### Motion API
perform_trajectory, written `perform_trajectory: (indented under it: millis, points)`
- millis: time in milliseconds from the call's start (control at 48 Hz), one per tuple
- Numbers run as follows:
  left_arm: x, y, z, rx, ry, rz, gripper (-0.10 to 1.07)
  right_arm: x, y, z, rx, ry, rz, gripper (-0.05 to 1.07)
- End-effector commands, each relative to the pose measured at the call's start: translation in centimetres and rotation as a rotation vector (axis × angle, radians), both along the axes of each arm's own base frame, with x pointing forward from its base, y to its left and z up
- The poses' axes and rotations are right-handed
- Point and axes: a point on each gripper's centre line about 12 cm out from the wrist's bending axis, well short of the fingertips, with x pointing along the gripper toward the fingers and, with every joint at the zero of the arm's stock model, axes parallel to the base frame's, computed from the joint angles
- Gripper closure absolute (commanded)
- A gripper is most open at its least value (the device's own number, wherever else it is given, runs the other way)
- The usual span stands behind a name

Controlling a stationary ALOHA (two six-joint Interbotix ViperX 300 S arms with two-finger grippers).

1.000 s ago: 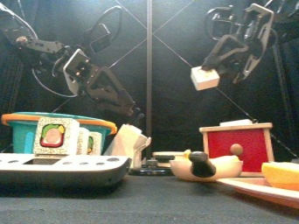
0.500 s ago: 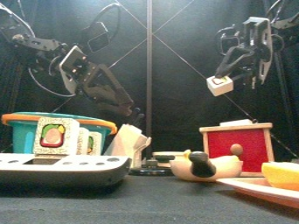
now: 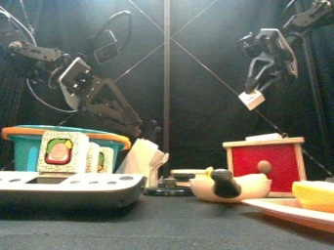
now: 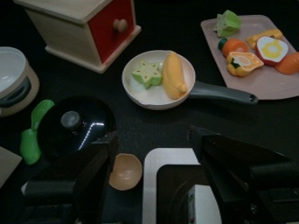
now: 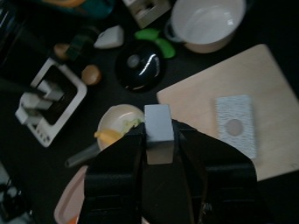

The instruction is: Place sushi piece near drawer

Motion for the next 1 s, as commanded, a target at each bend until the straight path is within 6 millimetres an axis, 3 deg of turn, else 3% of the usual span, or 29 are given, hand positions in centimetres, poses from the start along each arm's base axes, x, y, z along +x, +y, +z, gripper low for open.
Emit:
perform_trajectory:
  millis: [0,250,396,583,979]
  points:
    - [0.2,0.1,0.8,0.002,-0.028,0.004,0.01,-0.6,1.2,0.7,-0.061,-0.014,-0.009,0.55]
    - [0.0,0.1,0.6,0.002,-0.022,0.005,0.01,-0.2,6.7,-1.1,-0.065,-0.048,0.017,0.56]
    - [0.0,0.1,0.6,0.001,-0.024,0.006,0.01,-0.5,9.1,-1.9,-0.149,-0.036,-0.077,0.56]
    - [0.1,0.1,0.5,0.002,-0.022,0.005,0.01,-1.4,12.7,-4.8,-0.149,-0.046,-0.16,0.56]
    - [0.1,0.1,0.3,0.002,-0.016,0.004,0.01,-2.1,16.6,-10.6,-0.21,0.108,-0.377,0.55]
